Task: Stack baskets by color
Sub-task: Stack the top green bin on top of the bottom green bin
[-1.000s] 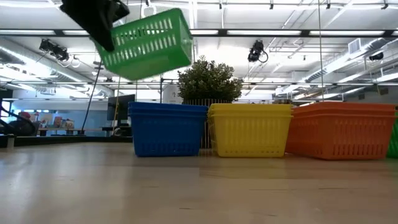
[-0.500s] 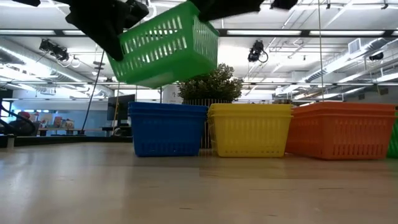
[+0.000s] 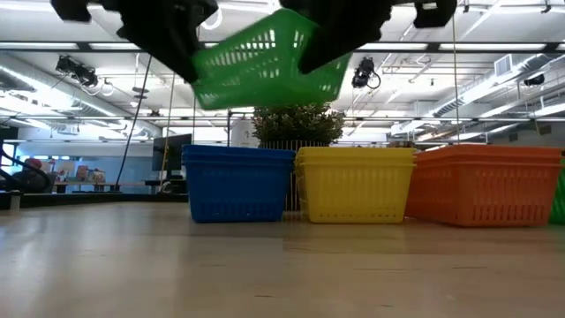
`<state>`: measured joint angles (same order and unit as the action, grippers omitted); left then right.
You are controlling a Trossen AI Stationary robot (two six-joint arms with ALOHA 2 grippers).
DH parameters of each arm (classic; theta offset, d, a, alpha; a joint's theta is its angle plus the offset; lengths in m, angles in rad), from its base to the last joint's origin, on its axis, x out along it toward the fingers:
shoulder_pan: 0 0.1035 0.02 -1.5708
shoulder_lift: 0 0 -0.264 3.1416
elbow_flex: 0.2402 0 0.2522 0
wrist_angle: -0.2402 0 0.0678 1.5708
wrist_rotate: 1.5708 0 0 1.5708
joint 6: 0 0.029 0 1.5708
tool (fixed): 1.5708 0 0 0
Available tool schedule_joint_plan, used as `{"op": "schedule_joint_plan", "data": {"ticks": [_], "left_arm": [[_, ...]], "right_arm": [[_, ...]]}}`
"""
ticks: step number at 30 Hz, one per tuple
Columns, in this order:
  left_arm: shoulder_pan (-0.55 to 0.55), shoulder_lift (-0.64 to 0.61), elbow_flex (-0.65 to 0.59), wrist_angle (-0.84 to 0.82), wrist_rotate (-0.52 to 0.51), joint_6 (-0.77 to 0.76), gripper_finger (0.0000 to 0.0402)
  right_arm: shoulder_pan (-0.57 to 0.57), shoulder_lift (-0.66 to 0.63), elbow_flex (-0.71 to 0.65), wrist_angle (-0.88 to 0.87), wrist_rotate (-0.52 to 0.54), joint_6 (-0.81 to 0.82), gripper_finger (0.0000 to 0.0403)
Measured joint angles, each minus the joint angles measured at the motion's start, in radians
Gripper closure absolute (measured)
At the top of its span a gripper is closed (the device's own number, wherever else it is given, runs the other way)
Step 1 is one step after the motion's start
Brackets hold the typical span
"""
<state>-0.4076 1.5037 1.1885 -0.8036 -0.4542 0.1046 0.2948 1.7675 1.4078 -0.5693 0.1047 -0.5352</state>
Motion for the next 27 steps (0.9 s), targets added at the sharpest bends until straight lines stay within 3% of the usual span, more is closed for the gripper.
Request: {"op": "schedule_joint_plan", "data": {"ticks": [4, 8, 12, 17, 22, 27], "left_arm": [[0.003, -0.019, 0.001, -0.157, -0.136, -0.115, 0.0281], [0.003, -0.027, -0.002, -0.278, -0.252, -0.325, 0.0250], [-0.006, -0.025, -0.005, -0.386, -0.316, -0.517, 0.0246], [-0.034, -0.026, -0.005, -0.401, -0.378, -0.590, 0.0260], [-0.053, -0.026, -0.005, -0.376, -0.434, -0.593, 0.0271], [-0.056, -0.026, -0.005, -0.336, -0.416, -0.591, 0.0278]], "right_arm": [[0.062, -0.062, 0.000, -0.178, 0.103, 0.219, 0.0397], [0.177, -0.155, 0.002, -0.309, 0.090, 0.525, 0.0398], [0.322, -0.236, 0.001, -0.411, 0.146, 0.901, 0.0400], [0.528, -0.284, -0.005, -0.612, 0.239, 1.303, 0.0400], [0.695, -0.322, -0.126, -0.681, 0.345, 1.458, 0.0401], [0.751, -0.424, -0.327, -0.656, 0.370, 1.560, 0.0401]]}}
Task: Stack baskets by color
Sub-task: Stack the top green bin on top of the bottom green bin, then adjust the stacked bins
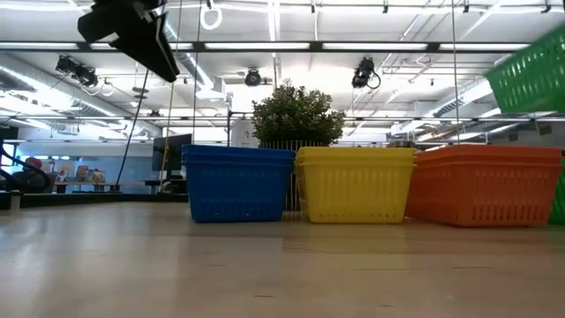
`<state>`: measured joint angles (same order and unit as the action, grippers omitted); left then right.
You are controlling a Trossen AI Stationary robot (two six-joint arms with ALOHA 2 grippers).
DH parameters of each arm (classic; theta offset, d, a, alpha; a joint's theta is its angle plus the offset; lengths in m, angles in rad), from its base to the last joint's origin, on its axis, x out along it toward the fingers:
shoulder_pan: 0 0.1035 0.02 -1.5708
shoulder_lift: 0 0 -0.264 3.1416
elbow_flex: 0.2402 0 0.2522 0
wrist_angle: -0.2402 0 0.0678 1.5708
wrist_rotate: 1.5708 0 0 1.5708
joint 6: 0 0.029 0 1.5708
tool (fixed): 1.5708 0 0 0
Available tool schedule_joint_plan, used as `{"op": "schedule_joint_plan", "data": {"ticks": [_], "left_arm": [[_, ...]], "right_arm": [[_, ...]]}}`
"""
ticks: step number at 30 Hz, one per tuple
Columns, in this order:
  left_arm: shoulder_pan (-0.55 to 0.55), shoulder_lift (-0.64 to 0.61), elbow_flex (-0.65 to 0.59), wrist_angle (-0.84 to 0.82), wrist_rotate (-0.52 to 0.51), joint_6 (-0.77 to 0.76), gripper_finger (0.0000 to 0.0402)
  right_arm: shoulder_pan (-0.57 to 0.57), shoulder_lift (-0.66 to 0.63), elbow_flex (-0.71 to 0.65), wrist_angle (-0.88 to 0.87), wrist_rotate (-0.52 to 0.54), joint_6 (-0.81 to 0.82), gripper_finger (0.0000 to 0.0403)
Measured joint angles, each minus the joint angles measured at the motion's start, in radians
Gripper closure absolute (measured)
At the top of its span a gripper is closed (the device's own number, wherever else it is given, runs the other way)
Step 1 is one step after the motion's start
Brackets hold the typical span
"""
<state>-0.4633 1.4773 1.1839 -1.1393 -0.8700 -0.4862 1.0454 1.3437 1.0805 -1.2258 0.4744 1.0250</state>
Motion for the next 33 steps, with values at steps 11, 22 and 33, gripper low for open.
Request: {"op": "schedule_joint_plan", "data": {"ticks": [11, 22, 33], "left_arm": [[0.000, 0.000, 0.000, 0.086, 0.010, 0.001, 0.0279], [0.002, 0.000, 0.000, 0.097, 0.034, 0.002, 0.0279], [-0.067, -0.006, -0.018, -0.126, 0.232, -0.357, 0.0305]], "right_arm": [[-0.046, -0.181, -0.336, 0.192, -0.023, -0.014, 0.0396], [-0.068, -0.183, -0.366, 0.198, -0.073, -0.007, 0.0323], [-0.029, -0.215, -0.283, 0.185, 0.135, 0.170, 0.0271]]}}
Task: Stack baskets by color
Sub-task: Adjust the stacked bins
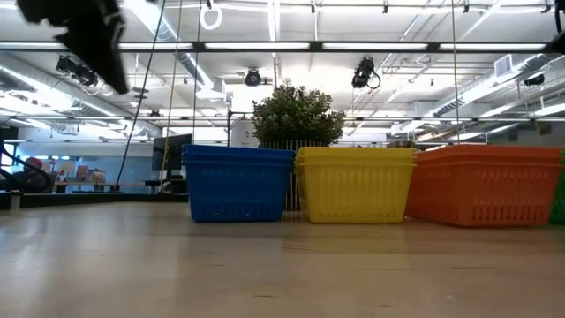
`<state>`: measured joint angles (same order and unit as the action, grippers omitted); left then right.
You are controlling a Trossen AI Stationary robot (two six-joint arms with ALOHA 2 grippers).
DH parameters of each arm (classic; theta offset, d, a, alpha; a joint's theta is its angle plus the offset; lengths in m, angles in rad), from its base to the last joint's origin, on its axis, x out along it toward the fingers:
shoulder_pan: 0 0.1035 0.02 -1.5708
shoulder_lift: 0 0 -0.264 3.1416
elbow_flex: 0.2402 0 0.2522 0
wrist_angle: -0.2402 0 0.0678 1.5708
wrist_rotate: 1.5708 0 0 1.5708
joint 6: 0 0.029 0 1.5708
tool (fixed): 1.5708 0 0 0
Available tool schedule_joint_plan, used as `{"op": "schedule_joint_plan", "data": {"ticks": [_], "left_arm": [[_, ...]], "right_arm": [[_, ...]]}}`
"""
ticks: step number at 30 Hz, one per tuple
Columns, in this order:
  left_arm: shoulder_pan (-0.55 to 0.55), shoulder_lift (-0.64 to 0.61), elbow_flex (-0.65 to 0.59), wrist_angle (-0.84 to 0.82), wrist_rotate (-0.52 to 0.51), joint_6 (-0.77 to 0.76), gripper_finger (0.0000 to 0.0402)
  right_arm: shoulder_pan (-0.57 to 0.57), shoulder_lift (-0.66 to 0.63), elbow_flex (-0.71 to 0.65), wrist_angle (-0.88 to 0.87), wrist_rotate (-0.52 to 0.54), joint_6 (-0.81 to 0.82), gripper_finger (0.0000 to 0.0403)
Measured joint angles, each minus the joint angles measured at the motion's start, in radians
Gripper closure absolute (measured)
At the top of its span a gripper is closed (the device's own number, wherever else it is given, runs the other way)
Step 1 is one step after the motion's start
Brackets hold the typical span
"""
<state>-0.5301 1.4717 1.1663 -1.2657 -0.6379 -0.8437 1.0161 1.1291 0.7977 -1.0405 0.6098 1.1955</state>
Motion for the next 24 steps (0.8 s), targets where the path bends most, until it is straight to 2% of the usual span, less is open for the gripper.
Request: {"op": "schedule_joint_plan", "data": {"ticks": [2, 4, 6, 8, 14, 17, 20, 24], "left_arm": [[-0.012, -0.033, -0.058, -0.018, 0.026, -0.094, 0.0326], [-0.006, -0.089, -0.146, 0.038, 0.057, -0.135, 0.0352], [0.019, -0.148, -0.255, 0.171, 0.065, -0.139, 0.0382], [0.069, -0.202, -0.372, 0.339, 0.073, -0.103, 0.0394], [0.258, -0.233, -0.651, 0.966, 0.180, 0.181, 0.0392], [0.336, -0.210, -0.731, 1.254, 0.260, 0.326, 0.0397], [0.396, -0.186, -0.761, 1.408, 0.302, 0.421, 0.0396], [0.451, -0.139, -0.766, 1.513, 0.342, 0.542, 0.0395]], "right_arm": [[-0.022, 0.002, -0.019, -0.019, 0.011, 0.059, 0.0284], [-0.051, 0.002, -0.050, -0.023, 0.010, 0.110, 0.0301], [-0.076, 0.002, -0.083, -0.023, 0.015, 0.144, 0.0319], [-0.110, 0.002, -0.109, -0.022, 0.025, 0.187, 0.0338], [-0.219, 0.002, -0.146, -0.036, -0.014, 0.326, 0.0391], [-0.277, 0.003, -0.164, -0.014, -0.097, 0.324, 0.0397], [-0.329, 0.013, -0.199, 0.007, -0.188, 0.323, 0.0396], [-0.383, 0.038, -0.244, 0.110, -0.213, 0.268, 0.0399]]}}
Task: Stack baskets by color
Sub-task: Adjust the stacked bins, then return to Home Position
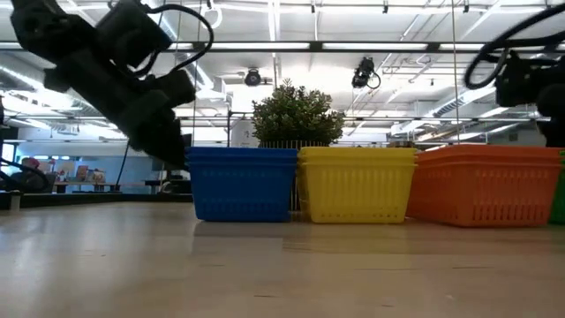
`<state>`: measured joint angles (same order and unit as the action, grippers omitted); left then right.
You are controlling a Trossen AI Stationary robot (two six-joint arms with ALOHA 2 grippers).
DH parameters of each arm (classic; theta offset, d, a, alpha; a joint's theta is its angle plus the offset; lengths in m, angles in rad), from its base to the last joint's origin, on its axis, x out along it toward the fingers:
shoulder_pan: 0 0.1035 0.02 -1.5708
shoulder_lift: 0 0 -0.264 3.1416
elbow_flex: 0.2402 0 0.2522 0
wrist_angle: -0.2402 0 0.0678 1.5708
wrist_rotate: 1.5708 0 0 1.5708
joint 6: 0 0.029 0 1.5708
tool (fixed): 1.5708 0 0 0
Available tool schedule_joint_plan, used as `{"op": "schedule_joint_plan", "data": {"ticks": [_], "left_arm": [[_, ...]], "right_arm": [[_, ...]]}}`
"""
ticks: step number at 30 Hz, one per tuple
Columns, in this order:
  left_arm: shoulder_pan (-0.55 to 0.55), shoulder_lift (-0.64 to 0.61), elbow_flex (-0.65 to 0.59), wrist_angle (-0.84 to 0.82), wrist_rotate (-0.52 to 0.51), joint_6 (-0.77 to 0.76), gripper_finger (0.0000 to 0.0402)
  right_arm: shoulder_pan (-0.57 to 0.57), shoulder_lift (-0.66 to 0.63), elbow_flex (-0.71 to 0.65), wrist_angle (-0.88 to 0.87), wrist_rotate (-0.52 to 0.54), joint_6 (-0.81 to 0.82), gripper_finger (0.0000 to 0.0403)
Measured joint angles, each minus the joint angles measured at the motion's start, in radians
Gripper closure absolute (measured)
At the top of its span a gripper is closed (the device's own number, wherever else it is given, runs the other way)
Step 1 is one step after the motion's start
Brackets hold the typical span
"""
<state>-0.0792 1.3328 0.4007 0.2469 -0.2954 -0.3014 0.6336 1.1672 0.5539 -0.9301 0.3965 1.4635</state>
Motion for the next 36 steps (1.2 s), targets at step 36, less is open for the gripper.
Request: {"op": "schedule_joint_plan", "data": {"ticks": [36], "left_arm": [[-0.174, -0.358, 0.001, -0.383, 0.003, -0.158, 0.0396]], "right_arm": [[0.228, -0.008, 0.116, 0.252, 0.167, -0.255, 0.0400]]}}
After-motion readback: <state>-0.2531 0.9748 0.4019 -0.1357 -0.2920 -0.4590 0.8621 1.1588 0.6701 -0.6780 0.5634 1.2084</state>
